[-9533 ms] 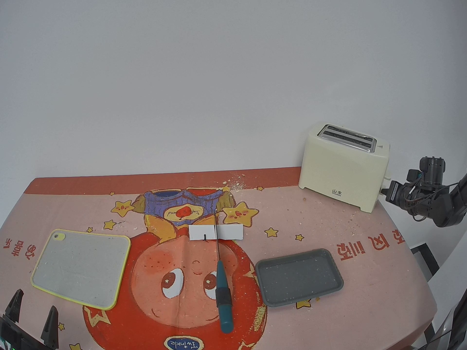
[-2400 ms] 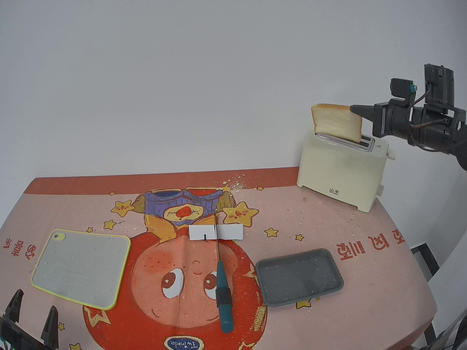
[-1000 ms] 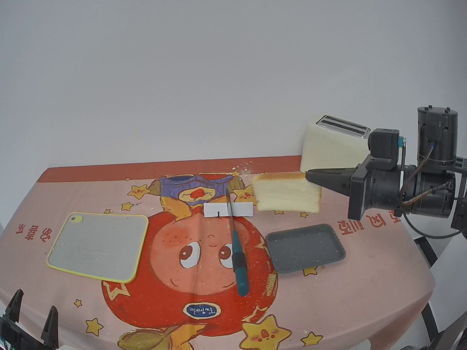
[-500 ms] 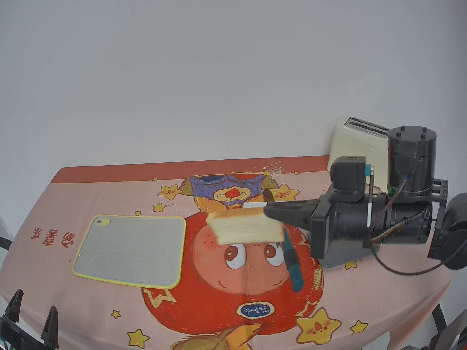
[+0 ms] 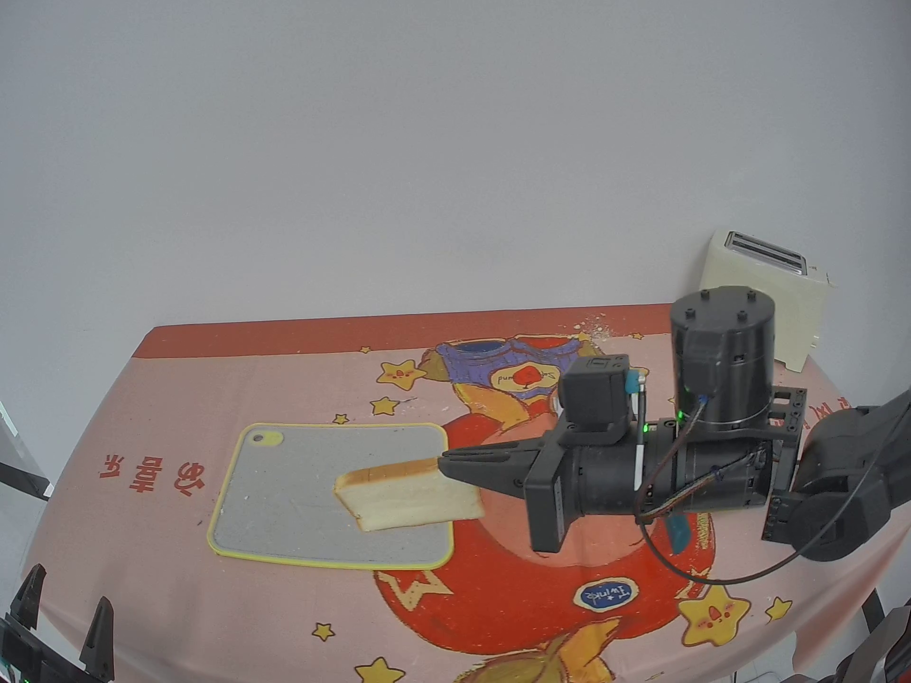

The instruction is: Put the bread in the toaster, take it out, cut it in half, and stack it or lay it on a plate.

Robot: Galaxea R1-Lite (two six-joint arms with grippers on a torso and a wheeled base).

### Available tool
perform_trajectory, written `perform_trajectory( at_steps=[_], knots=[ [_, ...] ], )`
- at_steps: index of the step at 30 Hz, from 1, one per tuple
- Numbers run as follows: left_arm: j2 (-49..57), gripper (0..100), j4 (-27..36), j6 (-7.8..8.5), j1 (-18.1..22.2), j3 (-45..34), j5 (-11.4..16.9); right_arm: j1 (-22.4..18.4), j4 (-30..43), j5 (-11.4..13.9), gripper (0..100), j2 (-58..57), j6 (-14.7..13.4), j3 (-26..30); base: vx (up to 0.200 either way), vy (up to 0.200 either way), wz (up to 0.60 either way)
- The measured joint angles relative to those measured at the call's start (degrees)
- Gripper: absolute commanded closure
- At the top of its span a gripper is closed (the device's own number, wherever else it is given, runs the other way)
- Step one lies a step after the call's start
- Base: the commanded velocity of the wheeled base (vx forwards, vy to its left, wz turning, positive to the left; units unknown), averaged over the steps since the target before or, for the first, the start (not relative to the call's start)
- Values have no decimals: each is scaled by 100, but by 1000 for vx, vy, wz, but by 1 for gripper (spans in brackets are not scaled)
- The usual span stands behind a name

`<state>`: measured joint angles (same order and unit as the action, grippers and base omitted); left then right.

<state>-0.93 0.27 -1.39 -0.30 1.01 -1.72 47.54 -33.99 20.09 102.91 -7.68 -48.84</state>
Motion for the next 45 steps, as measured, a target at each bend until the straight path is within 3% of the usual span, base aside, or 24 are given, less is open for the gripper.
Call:
perform_trajectory(
  at_steps=[6,18,43,44,45],
  knots=[
    [0,0,0,0,-7,0,-2,105,-516,29,100,453,-226,-69,0,0,0],
    [0,0,0,0,-2,0,-2,91,-589,232,100,814,-514,46,0,0,0],
    [0,0,0,0,-7,0,-2,-39,-1059,222,100,1591,-532,-235,0,0,0],
    [0,0,-2,0,-7,0,-2,-61,-1059,216,0,1616,-521,-268,0,0,0],
    [0,0,0,0,-5,0,0,-89,-1063,205,0,1657,-512,-308,0,0,0]
  ],
)
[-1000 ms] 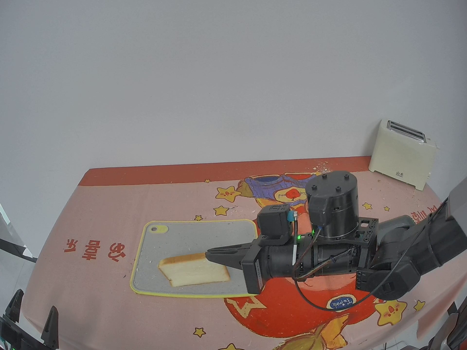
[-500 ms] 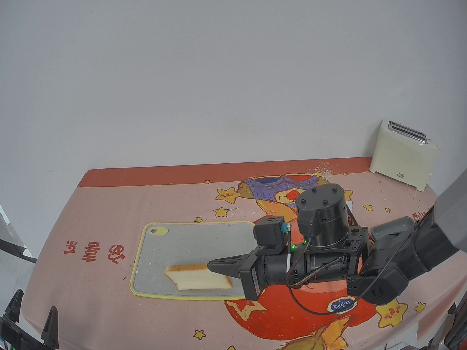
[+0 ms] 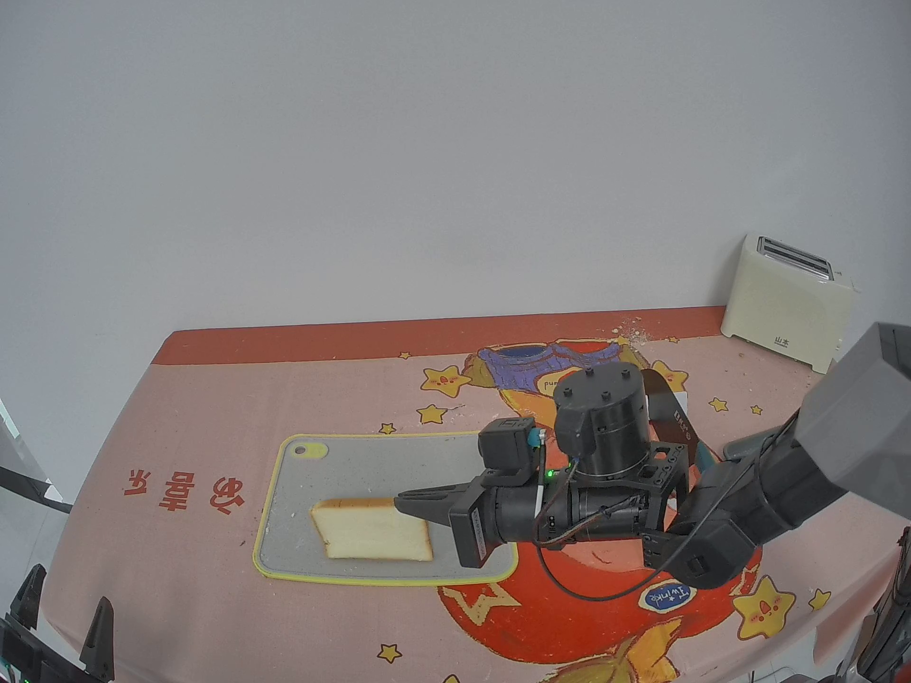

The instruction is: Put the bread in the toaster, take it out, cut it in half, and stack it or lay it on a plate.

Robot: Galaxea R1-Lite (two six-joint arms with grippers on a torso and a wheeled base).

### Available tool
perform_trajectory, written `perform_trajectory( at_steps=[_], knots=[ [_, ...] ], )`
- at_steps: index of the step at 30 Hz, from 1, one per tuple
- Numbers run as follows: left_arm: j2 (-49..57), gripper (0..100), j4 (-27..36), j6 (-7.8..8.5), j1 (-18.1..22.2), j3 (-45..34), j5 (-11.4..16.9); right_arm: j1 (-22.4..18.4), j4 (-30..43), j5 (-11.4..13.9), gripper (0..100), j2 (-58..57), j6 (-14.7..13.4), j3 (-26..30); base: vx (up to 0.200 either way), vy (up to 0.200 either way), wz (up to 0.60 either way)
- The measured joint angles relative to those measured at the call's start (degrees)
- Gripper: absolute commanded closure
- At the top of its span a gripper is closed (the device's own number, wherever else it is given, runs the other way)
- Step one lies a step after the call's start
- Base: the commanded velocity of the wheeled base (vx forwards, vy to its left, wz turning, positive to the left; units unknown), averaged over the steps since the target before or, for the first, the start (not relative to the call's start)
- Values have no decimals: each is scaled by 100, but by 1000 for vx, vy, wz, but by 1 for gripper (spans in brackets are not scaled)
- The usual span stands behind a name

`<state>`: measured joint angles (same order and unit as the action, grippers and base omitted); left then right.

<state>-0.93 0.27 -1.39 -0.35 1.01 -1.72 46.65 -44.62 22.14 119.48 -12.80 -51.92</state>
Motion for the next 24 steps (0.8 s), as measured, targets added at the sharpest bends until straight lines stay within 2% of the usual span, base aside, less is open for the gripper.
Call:
perform_trajectory(
  at_steps=[13,16,24],
  knots=[
    [0,0,-2,0,0,0,-2,-74,-35,-96,0,-24,-22,-271,0,0,0],
    [0,0,-2,0,-2,0,-2,-134,-33,-288,0,-143,-20,-306,0,0,0],
    [0,0,0,0,-2,0,-2,-349,127,-1029,0,-1019,-96,-150,0,0,0]
  ],
)
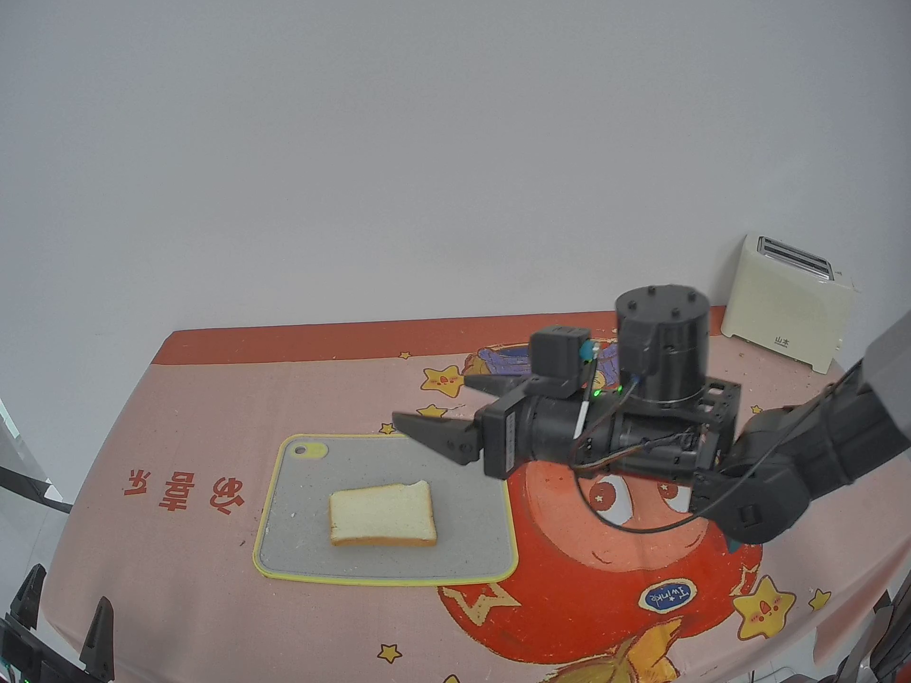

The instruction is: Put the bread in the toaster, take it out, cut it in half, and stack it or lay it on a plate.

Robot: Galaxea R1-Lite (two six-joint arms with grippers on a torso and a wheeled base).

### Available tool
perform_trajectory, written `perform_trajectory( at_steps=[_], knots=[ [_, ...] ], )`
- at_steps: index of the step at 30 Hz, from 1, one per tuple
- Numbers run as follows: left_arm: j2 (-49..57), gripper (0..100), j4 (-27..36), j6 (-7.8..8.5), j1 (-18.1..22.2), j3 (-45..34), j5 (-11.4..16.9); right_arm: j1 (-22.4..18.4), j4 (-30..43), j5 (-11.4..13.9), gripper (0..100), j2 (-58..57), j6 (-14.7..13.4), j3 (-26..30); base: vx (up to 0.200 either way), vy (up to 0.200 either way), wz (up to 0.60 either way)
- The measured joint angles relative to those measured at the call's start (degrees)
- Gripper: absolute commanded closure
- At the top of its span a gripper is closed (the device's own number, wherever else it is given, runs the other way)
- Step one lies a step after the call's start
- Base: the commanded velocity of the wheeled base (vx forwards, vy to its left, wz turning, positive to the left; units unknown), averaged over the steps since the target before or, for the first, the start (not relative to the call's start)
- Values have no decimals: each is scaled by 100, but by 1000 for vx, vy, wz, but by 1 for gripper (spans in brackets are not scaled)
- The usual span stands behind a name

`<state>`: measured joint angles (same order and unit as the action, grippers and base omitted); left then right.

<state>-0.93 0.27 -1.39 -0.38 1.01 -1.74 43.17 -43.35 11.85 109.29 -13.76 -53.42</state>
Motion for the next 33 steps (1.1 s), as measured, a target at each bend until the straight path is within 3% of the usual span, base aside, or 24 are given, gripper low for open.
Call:
perform_trajectory(
  at_steps=[5,12,13,17,22,33],
  knots=[
    [0,0,0,0,5,0,0,-301,978,-490,0,-880,-30,161,0,0,0],
    [0,0,0,0,5,0,0,-1098,3422,-1062,0,-1855,-13,113,0,0,0],
    [0,0,0,2,5,0,0,-1351,3977,-1172,0,-2037,0,94,0,0,0],
    [0,0,0,0,0,0,0,-2128,5090,-1598,0,-2475,105,61,0,0,0],
    [0,0,-2,0,0,0,0,-2609,5432,-2322,0,-2789,310,100,0,0,0],
    [0,0,0,0,0,0,0,-2209,5386,-2410,0,-2516,285,535,0,0,0]
  ],
)
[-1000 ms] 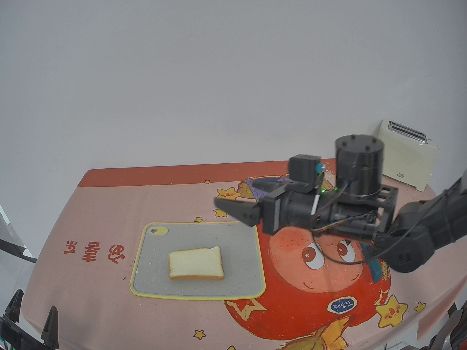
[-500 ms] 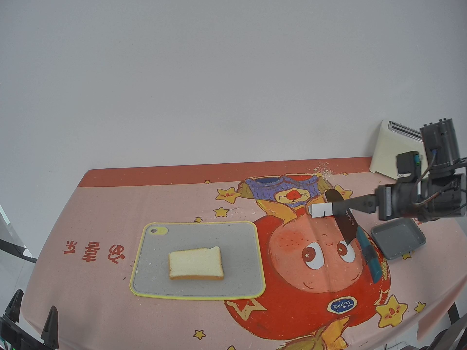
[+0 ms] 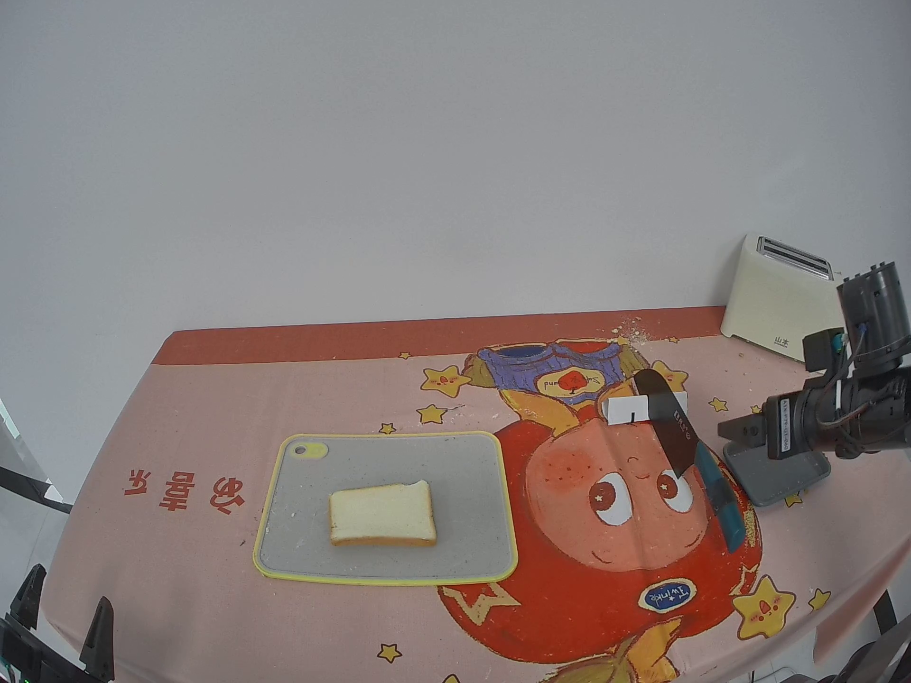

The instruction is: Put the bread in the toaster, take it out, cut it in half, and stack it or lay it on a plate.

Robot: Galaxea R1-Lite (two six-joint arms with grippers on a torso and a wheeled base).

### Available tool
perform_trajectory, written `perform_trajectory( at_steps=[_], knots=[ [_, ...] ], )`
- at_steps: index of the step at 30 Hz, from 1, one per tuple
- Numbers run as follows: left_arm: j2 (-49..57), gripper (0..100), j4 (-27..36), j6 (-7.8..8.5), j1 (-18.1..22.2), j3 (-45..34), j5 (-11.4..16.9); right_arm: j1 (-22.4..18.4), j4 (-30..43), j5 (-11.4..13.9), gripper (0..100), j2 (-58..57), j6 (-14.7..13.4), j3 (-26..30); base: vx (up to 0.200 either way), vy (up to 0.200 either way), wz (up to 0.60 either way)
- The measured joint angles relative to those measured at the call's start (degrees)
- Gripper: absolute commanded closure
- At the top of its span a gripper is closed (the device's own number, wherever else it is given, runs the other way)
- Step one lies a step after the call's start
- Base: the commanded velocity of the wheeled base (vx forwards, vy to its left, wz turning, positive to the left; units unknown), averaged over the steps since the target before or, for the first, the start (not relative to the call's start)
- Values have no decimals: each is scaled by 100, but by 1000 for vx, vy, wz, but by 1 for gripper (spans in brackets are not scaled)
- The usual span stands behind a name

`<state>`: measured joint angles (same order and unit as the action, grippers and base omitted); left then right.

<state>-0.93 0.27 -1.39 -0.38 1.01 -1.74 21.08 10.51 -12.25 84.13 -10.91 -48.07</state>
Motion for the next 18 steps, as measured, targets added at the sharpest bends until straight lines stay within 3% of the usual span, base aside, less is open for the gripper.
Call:
perform_trajectory(
  at_steps=[6,18],
  knots=[
    [0,0,0,0,2,0,0,297,-178,-11,0,460,-11,78,0,0,0],
    [0,0,0,0,0,0,0,362,-611,84,0,1209,-112,301,0,0,0]
  ],
)
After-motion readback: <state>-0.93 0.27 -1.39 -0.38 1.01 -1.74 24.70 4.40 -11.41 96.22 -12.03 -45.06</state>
